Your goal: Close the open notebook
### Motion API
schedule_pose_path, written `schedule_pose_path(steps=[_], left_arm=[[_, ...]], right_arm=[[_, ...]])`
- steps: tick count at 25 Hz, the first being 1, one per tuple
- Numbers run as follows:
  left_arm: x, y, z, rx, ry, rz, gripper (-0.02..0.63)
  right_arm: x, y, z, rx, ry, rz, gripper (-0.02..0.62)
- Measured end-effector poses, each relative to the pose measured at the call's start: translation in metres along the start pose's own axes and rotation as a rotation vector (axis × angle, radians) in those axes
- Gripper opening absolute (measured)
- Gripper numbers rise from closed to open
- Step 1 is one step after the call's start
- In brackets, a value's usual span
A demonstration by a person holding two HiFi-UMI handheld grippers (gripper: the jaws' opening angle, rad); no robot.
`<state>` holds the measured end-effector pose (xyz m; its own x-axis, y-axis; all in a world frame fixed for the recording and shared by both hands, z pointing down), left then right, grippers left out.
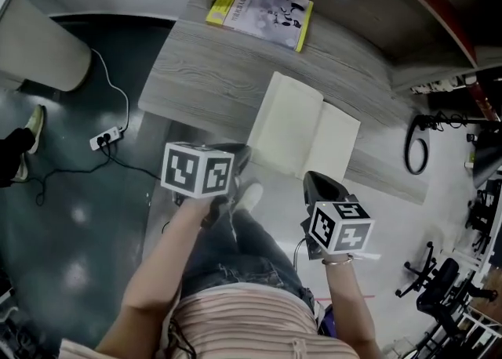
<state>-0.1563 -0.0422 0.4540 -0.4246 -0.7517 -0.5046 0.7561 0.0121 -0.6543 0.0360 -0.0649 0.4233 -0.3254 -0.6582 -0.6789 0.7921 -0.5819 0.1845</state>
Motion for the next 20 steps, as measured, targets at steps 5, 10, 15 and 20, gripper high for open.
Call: schedule_pose_path(steps=[5, 10, 15, 20], left_arm=[[0.005, 0.011, -0.004, -0.029, 0.018, -0.004, 0.026], [0.008, 0.020, -0.005, -0.055, 0.033, -0.011, 0.025], [0.011, 0.031, -0.007, -0.087, 0.042, -0.005, 0.023], [0.014, 0.039, -0.006, -0.100, 0.033, 0.029, 0.023]], right_arm=[[-0.007, 0.006, -0.007, -0.024, 0.003, 0.015, 0.008], [-0.013, 0.011, -0.012, -0.042, 0.004, 0.030, 0.008], [-0.020, 0.016, -0.016, -0.061, -0.001, 0.038, 0.008], [-0.024, 0.021, -0.020, -0.081, -0.001, 0.056, 0.008]])
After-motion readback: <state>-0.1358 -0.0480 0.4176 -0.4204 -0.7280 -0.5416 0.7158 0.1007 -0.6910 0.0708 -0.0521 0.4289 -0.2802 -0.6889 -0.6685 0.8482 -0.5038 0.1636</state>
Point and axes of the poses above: the fingertips, and each gripper's own axes: z forward along the fingers, y to its right, x out of its top, the point moved 5 cm from there along -z, backward along the fingers, and after that the axes turned 9 degrees about y, right-handed, at the moved point
